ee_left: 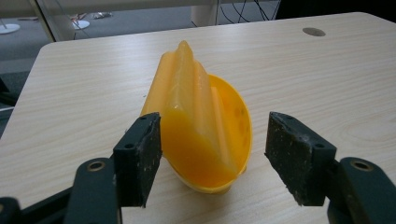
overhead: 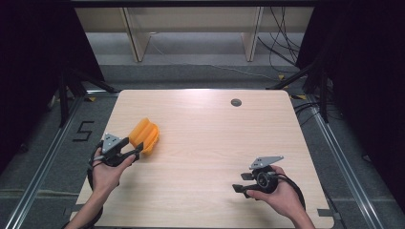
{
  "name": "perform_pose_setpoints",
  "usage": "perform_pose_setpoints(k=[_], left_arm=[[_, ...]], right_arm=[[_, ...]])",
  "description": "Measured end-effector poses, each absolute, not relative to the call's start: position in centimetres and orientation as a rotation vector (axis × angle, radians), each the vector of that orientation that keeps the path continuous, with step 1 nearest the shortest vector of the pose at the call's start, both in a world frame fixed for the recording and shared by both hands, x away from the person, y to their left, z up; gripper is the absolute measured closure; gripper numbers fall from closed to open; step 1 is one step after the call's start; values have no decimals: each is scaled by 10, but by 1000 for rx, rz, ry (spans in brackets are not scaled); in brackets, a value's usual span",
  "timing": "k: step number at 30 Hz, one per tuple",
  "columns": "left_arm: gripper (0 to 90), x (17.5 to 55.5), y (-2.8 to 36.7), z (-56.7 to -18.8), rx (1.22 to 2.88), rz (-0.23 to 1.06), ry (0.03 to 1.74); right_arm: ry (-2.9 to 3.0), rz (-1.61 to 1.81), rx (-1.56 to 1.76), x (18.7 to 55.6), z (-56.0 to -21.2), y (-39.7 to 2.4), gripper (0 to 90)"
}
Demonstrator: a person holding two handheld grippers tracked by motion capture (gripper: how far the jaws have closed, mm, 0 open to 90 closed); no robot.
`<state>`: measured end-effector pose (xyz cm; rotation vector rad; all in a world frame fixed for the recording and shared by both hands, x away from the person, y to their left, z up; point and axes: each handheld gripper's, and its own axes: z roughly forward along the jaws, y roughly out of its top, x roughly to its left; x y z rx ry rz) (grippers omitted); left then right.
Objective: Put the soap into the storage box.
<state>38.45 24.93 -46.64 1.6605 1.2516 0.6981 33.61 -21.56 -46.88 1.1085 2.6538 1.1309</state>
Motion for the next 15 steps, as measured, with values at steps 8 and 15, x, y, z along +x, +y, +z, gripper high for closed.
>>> perform_pose_setpoints(k=[8, 15], left_arm=[[321, 384, 255, -470, 1658, 677, 1260], [321, 366, 264, -470, 1667, 669, 1253]], right_arm=[[2649, 1143, 1126, 336, -469, -216, 413], [2641, 1145, 1124, 335, -469, -217, 413]])
